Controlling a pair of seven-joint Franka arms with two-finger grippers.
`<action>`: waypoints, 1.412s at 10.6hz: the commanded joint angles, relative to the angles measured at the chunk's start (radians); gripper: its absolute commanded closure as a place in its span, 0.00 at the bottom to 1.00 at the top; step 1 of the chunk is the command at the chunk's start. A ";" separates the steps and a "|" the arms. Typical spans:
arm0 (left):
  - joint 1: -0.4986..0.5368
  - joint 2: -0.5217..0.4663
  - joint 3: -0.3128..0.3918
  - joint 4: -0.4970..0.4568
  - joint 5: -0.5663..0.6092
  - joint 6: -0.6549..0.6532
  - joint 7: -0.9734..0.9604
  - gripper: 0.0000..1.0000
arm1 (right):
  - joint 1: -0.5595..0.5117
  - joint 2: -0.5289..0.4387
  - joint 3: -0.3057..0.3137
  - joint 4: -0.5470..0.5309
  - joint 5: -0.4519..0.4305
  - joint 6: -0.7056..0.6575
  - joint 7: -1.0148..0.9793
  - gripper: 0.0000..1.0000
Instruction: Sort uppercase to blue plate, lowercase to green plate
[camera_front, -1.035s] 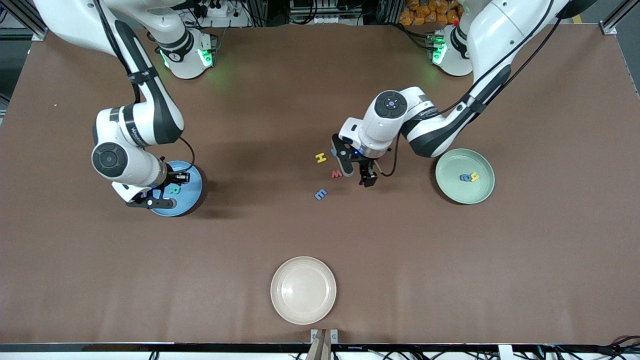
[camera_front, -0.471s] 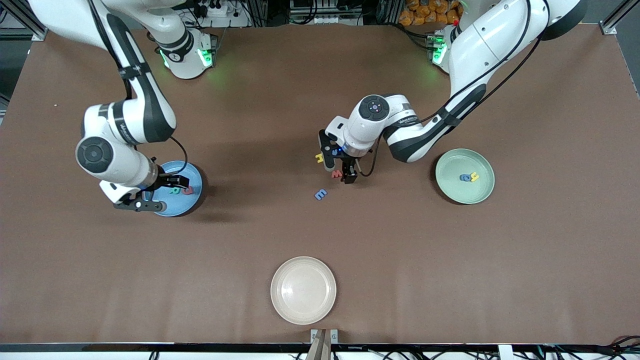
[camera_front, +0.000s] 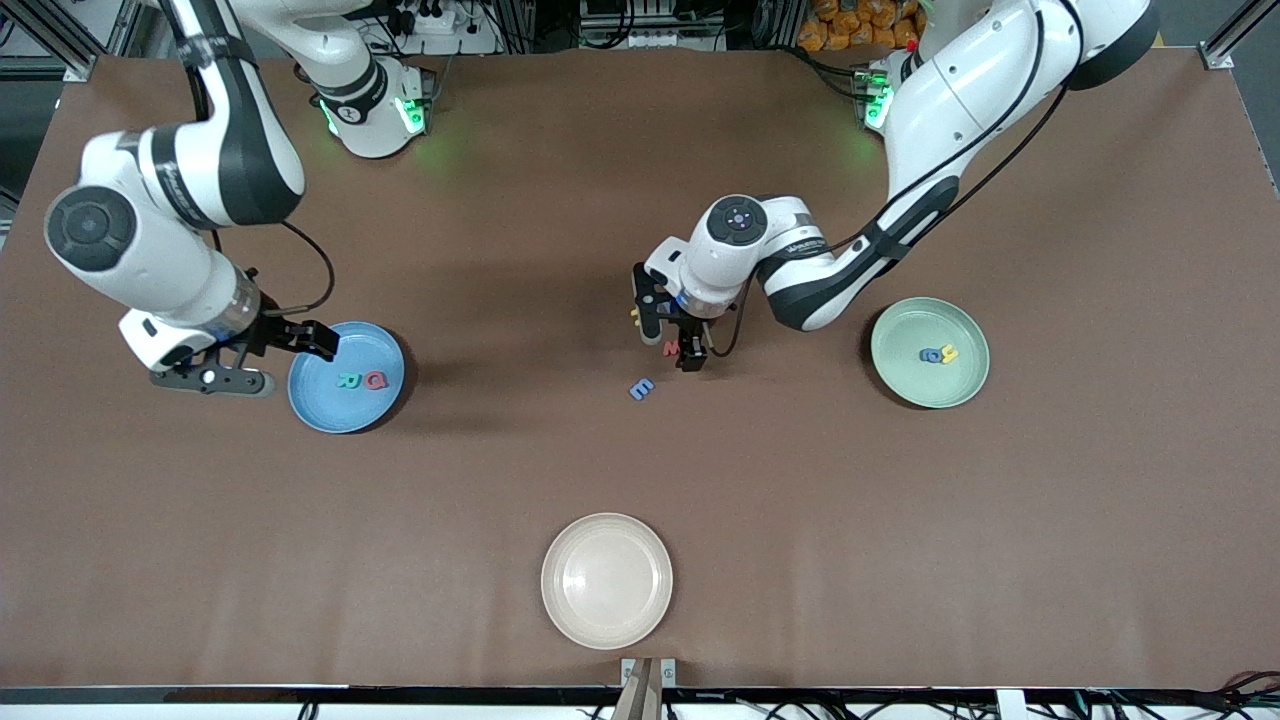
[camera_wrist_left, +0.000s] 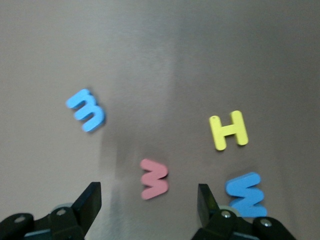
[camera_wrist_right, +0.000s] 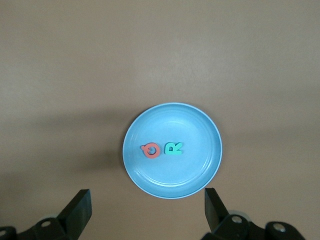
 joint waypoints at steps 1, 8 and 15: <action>-0.050 0.028 0.041 0.041 0.030 0.008 0.003 0.14 | -0.008 -0.031 0.009 0.040 -0.002 -0.055 -0.002 0.00; -0.067 0.044 0.069 0.055 0.066 0.008 -0.011 0.17 | 0.009 -0.028 0.002 0.172 0.001 -0.175 0.001 0.00; -0.077 0.061 0.071 0.068 0.069 0.008 -0.031 0.54 | 0.003 -0.065 -0.001 0.253 0.079 -0.279 0.002 0.00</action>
